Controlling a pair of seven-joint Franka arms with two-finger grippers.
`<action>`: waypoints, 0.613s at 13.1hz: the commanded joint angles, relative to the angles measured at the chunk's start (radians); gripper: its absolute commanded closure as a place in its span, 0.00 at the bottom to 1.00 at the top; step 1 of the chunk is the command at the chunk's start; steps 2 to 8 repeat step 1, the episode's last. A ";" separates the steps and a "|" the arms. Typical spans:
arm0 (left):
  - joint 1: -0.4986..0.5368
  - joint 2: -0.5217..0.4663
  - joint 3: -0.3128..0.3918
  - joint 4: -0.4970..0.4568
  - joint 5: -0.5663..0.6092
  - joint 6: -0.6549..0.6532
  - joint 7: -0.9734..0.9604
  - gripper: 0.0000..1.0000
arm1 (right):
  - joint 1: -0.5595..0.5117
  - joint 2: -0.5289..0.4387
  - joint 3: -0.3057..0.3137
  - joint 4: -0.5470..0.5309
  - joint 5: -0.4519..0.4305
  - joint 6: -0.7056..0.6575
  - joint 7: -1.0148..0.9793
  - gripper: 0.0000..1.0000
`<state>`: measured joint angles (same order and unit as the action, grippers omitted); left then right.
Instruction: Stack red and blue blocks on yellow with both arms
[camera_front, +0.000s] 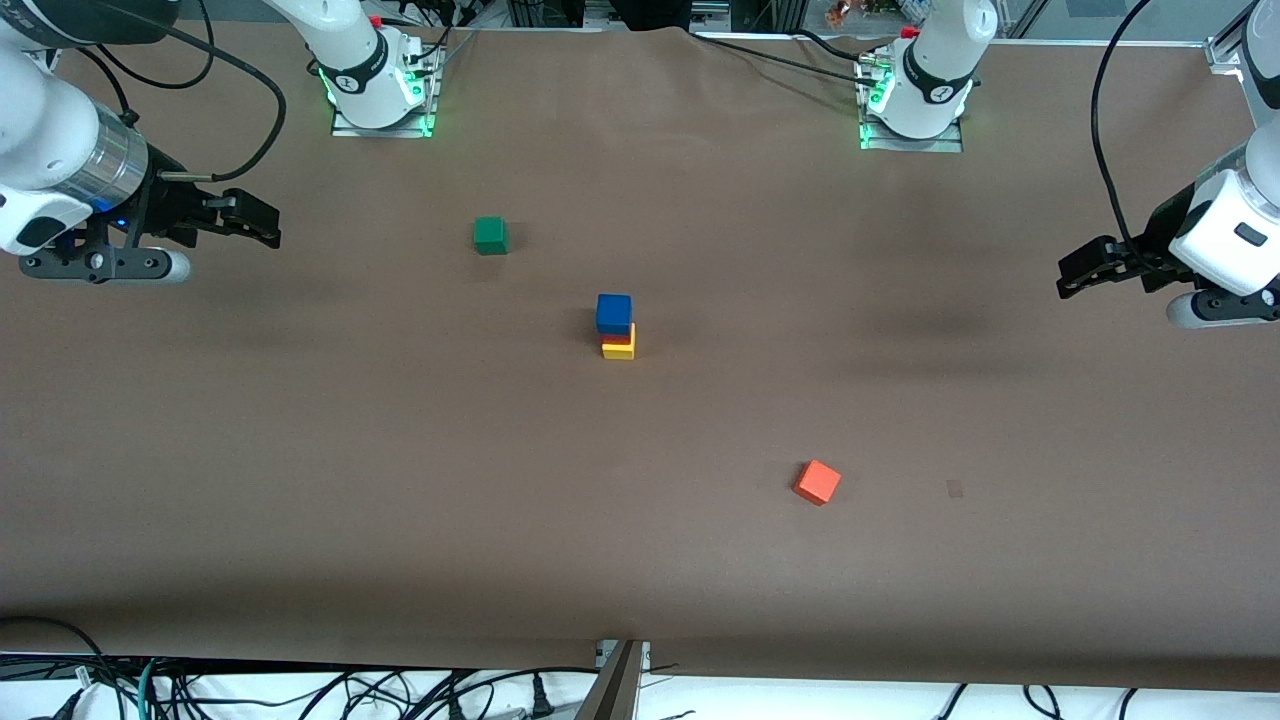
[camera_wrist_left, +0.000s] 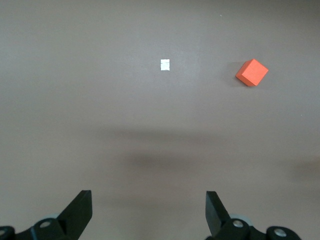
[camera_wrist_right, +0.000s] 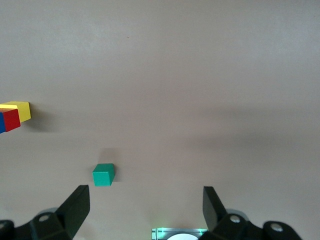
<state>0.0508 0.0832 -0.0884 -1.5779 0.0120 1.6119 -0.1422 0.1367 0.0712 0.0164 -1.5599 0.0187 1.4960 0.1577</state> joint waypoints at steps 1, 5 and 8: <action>0.003 0.006 0.001 0.016 -0.021 0.000 0.013 0.00 | -0.012 0.012 0.003 0.027 -0.014 -0.005 -0.029 0.00; 0.003 0.006 0.001 0.016 -0.021 0.000 0.013 0.00 | -0.012 0.012 0.003 0.027 -0.014 -0.005 -0.029 0.00; 0.003 0.006 0.001 0.016 -0.021 0.000 0.013 0.00 | -0.012 0.012 0.003 0.027 -0.014 -0.005 -0.029 0.00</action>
